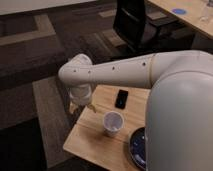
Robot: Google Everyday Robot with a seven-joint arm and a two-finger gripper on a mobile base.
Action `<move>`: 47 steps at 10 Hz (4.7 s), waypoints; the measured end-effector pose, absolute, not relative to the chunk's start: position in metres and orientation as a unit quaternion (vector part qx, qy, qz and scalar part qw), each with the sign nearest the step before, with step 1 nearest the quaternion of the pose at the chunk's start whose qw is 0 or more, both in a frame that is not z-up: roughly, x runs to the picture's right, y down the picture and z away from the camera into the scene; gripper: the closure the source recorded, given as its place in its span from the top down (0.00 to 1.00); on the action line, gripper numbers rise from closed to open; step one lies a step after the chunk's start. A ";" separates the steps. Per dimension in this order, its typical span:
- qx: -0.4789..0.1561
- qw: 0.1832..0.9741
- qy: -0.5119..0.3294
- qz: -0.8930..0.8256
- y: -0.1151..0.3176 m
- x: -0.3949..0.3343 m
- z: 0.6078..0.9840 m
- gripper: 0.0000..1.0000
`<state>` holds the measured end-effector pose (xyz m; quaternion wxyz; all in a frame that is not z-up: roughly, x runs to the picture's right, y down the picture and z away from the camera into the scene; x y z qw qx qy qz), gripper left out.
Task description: Place the eraser on the white sponge
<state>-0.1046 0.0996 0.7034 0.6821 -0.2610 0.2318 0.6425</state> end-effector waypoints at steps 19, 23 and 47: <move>-0.261 0.682 0.232 0.642 0.100 -0.105 0.704 0.65; -0.261 0.682 0.232 0.642 0.100 -0.105 0.704 0.65; -0.222 0.625 0.319 0.677 0.061 0.087 0.756 0.65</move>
